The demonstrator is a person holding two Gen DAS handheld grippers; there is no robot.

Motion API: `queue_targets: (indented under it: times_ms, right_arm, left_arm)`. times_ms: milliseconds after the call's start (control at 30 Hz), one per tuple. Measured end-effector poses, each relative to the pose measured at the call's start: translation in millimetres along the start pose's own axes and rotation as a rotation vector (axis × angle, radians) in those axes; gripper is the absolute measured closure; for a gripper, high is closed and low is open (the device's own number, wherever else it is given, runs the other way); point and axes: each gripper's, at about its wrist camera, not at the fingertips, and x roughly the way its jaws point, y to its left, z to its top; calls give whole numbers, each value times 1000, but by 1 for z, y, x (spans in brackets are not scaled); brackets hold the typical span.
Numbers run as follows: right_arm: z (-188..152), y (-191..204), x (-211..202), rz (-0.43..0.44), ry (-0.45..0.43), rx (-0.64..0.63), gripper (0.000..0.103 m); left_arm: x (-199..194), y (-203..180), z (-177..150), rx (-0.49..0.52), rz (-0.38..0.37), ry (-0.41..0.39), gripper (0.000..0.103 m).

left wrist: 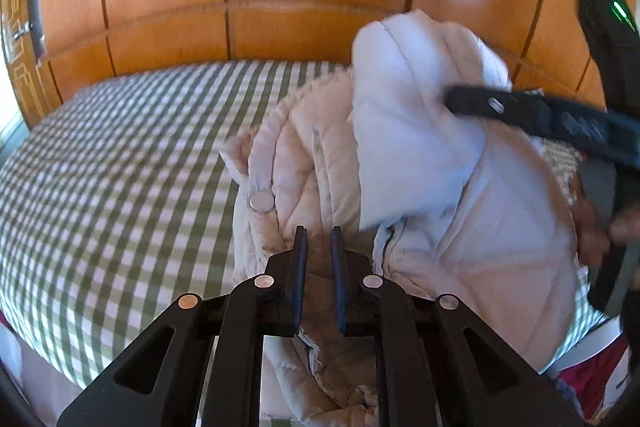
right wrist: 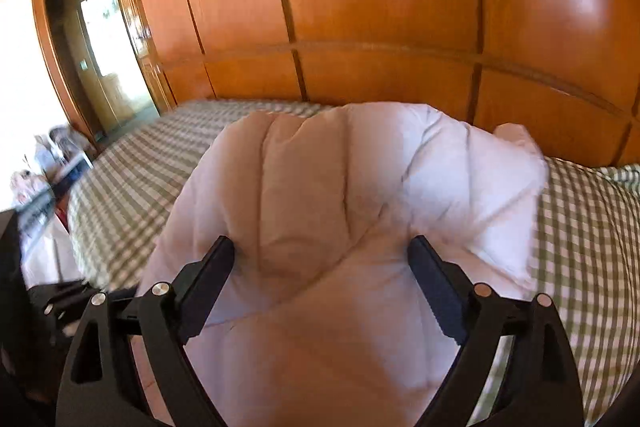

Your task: Fold small clothes

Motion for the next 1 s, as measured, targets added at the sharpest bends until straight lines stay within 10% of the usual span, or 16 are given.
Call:
queue_targets:
  times_ms: [167, 400, 467, 533, 567, 800, 1000]
  right_arm:
    - [2, 14, 32, -16, 108, -47, 8]
    - [-8, -1, -10, 38, 3, 12, 7]
    - [-12, -12, -30, 73, -43, 66, 3]
    - [-21, -28, -52, 93, -82, 128, 2]
    - [-27, -37, -58, 99, -89, 157, 2]
    - [-95, -103, -81, 203, -46, 429, 2]
    - [-134, -135, -59, 393, -2, 634, 2]
  left_arm:
    - [21, 18, -20, -62, -10, 60, 94]
    - [-2, 38, -24, -166, -137, 11, 89]
    - [-11, 55, -23, -246, -201, -7, 70]
    - [-18, 67, -20, -322, -209, -31, 11]
    - [-21, 72, -20, -345, -223, -36, 6]
    - [-28, 67, -10, -376, -359, 1, 4]
    - [9, 53, -5, -247, -272, 79, 4]
